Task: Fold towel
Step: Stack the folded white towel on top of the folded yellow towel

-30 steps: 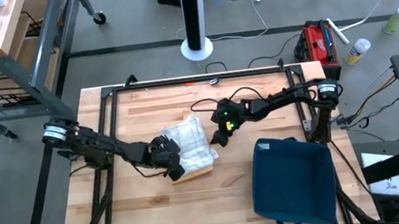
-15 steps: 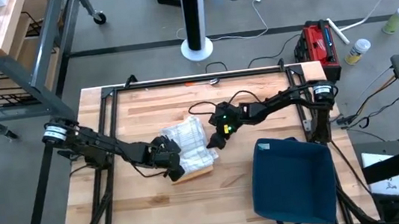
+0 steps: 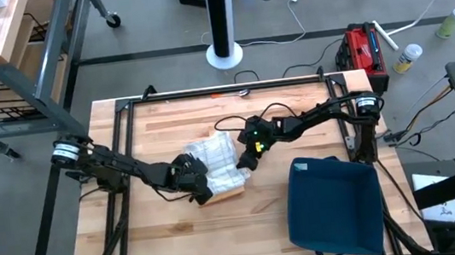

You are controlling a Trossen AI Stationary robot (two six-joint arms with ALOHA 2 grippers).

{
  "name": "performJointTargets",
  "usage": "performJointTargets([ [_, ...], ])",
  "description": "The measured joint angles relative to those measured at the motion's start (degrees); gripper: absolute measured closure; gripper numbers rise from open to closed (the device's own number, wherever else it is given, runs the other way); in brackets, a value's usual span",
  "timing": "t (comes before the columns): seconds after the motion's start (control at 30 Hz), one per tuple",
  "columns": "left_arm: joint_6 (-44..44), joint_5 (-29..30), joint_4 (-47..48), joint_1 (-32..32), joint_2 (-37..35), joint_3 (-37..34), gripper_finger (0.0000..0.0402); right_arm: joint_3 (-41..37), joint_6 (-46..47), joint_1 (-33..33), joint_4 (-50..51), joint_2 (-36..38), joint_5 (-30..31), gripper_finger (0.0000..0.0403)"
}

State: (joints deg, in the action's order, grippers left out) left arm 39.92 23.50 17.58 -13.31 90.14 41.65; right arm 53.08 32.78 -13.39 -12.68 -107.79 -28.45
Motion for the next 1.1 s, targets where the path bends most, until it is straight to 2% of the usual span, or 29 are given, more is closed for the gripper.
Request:
performJointTargets([
  [0.1,-1.1,0.1,0.4,0.0,0.1,2.0,0.0402,0.0,-2.0,0.0,0.0,0.0,0.0,0.016],
  [0.33,-10.3,0.3,-0.6,0.0,0.1,5.4,0.0402,0.0,-3.9,0.0,0.2,0.0,0.0,0.0151],
  [0.6,-10.7,0.8,-1.1,0.1,-0.1,10.2,0.0402,0.0,-3.9,0.0,0.1,0.0,0.0,0.0141],
  [0.87,-10.7,0.8,-1.1,0.3,-0.1,19.3,0.0402,0.0,-4.0,0.0,-0.2,0.1,0.0,0.0135],
  [0.97,-10.8,-6.8,-1.6,5.7,0.3,22.1,0.0402,0.6,-4.9,0.0,-0.3,0.1,0.0,0.0135],
  [1.1,-10.7,-8.3,-0.8,10.9,0.6,23.5,0.0402,1.6,-4.9,0.1,-0.4,0.1,0.0,0.014],
])
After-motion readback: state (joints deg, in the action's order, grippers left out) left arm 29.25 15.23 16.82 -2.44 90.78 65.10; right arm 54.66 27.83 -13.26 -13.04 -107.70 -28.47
